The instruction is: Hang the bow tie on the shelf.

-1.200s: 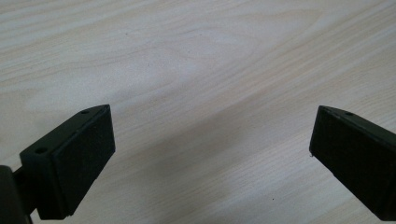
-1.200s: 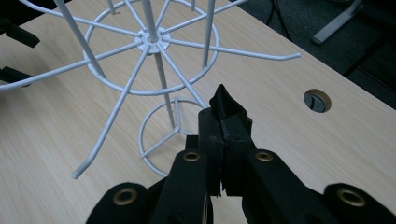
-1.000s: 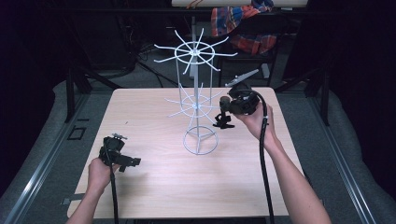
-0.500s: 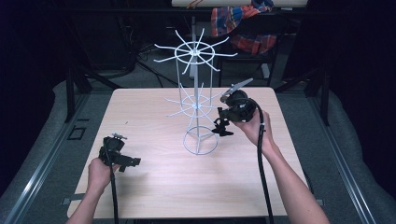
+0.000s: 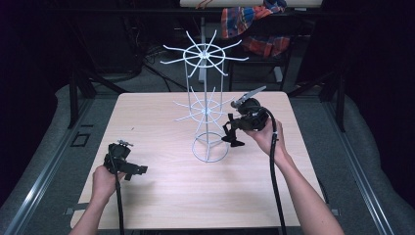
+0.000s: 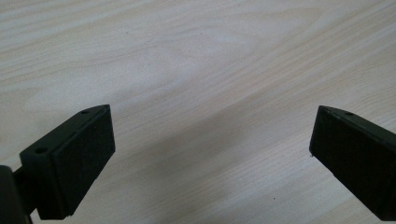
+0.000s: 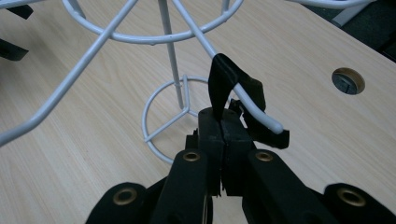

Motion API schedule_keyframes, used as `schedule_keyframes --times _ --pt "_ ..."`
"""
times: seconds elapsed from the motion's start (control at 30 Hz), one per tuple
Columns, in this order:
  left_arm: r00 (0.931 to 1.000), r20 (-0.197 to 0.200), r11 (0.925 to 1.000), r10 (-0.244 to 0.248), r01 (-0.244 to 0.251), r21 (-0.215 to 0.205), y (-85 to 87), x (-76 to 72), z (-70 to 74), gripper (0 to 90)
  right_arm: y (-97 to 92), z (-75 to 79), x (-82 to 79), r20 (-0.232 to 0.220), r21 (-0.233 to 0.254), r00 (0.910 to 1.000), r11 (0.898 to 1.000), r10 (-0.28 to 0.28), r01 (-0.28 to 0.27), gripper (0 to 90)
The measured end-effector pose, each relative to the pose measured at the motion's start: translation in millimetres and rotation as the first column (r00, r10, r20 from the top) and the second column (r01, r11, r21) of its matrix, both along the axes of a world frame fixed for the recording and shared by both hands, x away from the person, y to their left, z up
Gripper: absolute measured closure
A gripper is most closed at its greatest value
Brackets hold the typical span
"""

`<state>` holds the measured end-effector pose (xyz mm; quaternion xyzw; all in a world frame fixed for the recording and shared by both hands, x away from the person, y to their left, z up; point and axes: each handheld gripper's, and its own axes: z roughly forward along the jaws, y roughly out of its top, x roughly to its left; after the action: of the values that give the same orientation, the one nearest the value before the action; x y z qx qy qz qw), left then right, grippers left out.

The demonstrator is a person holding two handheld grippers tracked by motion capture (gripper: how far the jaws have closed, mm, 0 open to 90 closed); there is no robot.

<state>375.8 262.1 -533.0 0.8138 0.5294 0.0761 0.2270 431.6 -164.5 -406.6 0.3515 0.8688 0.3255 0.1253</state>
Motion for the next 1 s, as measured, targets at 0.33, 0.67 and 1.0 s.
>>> schedule_keyframes --times 0.33,0.67,1.0 --pt "1.0 0.0 1.0 0.001 -0.001 0.0 -0.3 -0.1 0.0 0.1 -4.1 -1.9 1.7 -0.006 0.023 1.0 1.0 -0.006 0.006 88.5" --pt "1.0 -0.003 1.0 -0.001 0.001 -0.002 -1.2 -0.1 -0.1 0.1 -11.9 -3.9 -2.0 -0.037 0.022 0.9993 1.0 -0.007 0.007 65.1" --pt "1.0 -0.002 1.0 -0.007 0.007 0.001 -2.3 0.5 0.0 0.1 -23.3 0.2 -16.5 -0.056 0.035 0.9983 0.999 0.017 -0.015 40.1"
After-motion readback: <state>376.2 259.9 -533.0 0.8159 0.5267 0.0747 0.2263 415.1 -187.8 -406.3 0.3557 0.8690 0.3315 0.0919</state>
